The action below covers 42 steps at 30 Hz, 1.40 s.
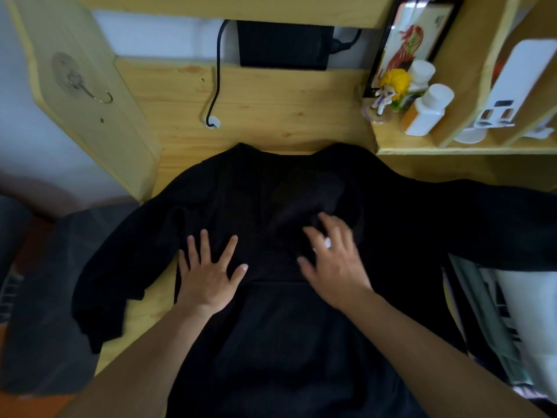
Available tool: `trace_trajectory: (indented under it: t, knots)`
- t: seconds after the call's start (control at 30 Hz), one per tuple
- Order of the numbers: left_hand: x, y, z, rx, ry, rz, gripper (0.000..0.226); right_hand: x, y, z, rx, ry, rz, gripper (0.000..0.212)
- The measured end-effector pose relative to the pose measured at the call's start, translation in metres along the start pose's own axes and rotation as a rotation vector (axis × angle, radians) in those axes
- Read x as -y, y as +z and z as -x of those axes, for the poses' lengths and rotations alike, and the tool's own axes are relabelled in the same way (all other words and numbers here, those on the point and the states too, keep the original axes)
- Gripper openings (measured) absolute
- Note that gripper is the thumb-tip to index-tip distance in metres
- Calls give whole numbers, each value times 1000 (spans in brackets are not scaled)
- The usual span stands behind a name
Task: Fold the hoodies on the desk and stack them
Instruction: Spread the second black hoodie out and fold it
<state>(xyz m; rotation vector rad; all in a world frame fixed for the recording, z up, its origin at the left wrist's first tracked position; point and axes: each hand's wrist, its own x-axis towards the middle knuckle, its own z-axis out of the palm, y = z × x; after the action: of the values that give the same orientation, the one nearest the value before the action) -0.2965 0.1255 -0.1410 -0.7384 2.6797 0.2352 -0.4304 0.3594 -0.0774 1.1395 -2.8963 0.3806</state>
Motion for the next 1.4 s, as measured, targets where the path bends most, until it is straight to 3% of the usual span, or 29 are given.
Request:
trace_trajectory:
  t: [0.03, 0.07, 0.2, 0.23, 0.3, 0.4, 0.53, 0.63, 0.7, 0.8, 0.87, 0.97, 1.07, 1.17, 1.27, 1.33, 1.4]
  knots:
    - [1, 0, 1, 0, -2, 7, 73, 2, 9, -4, 134, -117, 131, 66]
    - [1, 0, 1, -6, -5, 12, 73, -7, 16, -11, 254, -120, 235, 65]
    - [1, 1, 1, -30, -15, 18, 73, -67, 19, -46, 425, 502, 257, 62]
    - [1, 1, 0, -26, -16, 15, 73, -74, 18, -51, 473, 553, 208, 64]
    - [2, -2, -2, 11, -27, 19, 73, -72, 11, -46, 548, 437, 109, 72]
    - [-3, -14, -4, 109, -46, -4, 73, -59, 2, 7, 445, 244, 16, 73]
    - [-4, -1, 52, 62, -8, 50, 66, -68, 5, 137, 298, 590, -106, 61]
    - [17, 35, 133, -4, 5, 159, 61, -69, 13, 234, 188, 629, 28, 58]
    - [31, 53, 182, -42, -36, 235, 63, -64, 13, 272, 68, 777, -4, 55]
    - [41, 72, 235, -150, -180, 423, 59, -62, 4, 285, -121, 1122, -247, 57]
    - [43, 76, 259, -185, -353, 696, 52, -70, -4, 280, -222, 1378, -526, 46]
    - [33, 73, 271, -28, -722, 1194, 46, -93, -8, 277, -177, 1530, -816, 24]
    - [27, 84, 275, 123, -634, 1260, 48, -112, -2, 285, -8, 1648, -1171, 19]
    - [21, 83, 276, 31, -649, 1304, 41, -118, 8, 305, 113, 1774, -1592, 15]
    - [8, 76, 274, -76, -680, 1480, 46, -106, 6, 310, 18, 1725, -1884, 21]
    - [5, 76, 276, -114, -653, 1432, 44, -100, 1, 310, -149, 1666, -1968, 28]
    - [7, 75, 280, -152, -692, 1373, 37, -102, -7, 317, -206, 1673, -1965, 44]
